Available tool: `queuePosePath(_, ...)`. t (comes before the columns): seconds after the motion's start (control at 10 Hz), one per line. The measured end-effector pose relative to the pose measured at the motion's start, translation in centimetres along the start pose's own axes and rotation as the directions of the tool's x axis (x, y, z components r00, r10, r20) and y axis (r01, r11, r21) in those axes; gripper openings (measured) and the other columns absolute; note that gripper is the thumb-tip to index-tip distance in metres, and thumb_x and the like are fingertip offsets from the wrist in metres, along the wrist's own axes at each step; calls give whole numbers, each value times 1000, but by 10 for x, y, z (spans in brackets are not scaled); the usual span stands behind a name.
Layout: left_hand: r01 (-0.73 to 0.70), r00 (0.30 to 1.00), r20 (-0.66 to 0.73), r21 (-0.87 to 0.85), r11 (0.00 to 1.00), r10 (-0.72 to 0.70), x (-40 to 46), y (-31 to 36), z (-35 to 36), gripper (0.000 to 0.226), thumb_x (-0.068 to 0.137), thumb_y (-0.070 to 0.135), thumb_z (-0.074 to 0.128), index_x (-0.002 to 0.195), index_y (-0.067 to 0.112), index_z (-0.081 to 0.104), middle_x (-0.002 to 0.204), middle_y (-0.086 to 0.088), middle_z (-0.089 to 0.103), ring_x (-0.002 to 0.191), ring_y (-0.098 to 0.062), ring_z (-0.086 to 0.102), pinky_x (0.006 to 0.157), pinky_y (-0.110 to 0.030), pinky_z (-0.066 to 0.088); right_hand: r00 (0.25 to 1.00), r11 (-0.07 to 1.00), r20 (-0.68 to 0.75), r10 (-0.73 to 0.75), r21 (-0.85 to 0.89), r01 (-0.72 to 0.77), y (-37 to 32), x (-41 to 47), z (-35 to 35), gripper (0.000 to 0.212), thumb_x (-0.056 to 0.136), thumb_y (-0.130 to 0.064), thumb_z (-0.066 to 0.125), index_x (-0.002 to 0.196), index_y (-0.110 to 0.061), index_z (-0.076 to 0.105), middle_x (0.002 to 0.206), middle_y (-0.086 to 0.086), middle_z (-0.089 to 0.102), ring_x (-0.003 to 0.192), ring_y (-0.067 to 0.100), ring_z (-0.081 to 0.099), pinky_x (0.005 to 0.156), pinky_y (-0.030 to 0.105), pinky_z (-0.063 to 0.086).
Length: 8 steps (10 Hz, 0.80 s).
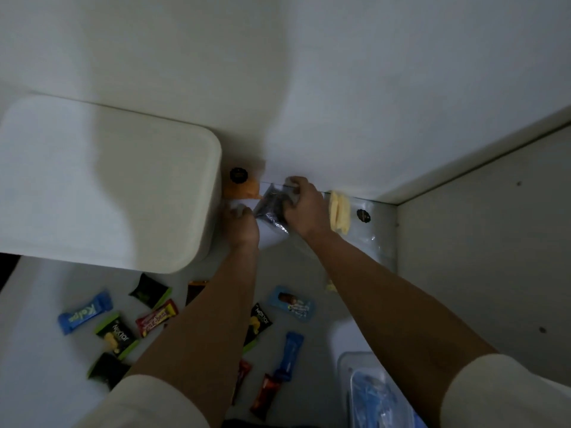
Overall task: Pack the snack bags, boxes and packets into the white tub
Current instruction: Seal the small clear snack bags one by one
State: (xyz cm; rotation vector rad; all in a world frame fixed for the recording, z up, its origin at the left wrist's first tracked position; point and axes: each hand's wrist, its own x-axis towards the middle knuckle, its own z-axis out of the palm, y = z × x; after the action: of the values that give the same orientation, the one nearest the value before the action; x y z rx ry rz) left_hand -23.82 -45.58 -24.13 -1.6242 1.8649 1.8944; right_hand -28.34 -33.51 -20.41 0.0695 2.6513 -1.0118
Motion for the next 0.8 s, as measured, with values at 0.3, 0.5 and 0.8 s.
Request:
queuePosePath(0.3, -218, 956, 246, 220, 951, 162, -19, -11, 3, 30, 91, 10, 61, 120, 10, 70, 106, 0, 68, 98, -21, 62, 81, -23, 40, 945, 825, 300, 131, -562, 64, 22, -12, -2, 115, 67, -39, 89, 154, -13, 18, 140, 19, 43, 132, 36, 44, 98, 43, 45)
queuePosePath(0.5, -302, 935, 283, 328, 895, 212, -20, -19, -8, 16, 89, 10, 58, 74, 16, 59, 67, 0, 57, 60, -14, 49, 50, -26, 33, 963, 839, 247, 107, -543, 46, 33, -17, 4, 64, 79, -39, 78, 130, -15, 48, 120, 8, 63, 112, 27, 62, 81, 34, 49)
queuePosePath(0.8, -343, 913, 336, 322, 882, 233, -51, -11, -23, 34, 90, 14, 62, 69, 34, 45, 76, 8, 54, 86, -22, 57, 82, -39, 51, 917, 960, 372, 141, -279, -34, 26, -32, -30, 23, 86, -15, 66, 68, -3, 58, 71, 9, 58, 67, 19, 54, 62, 28, 42)
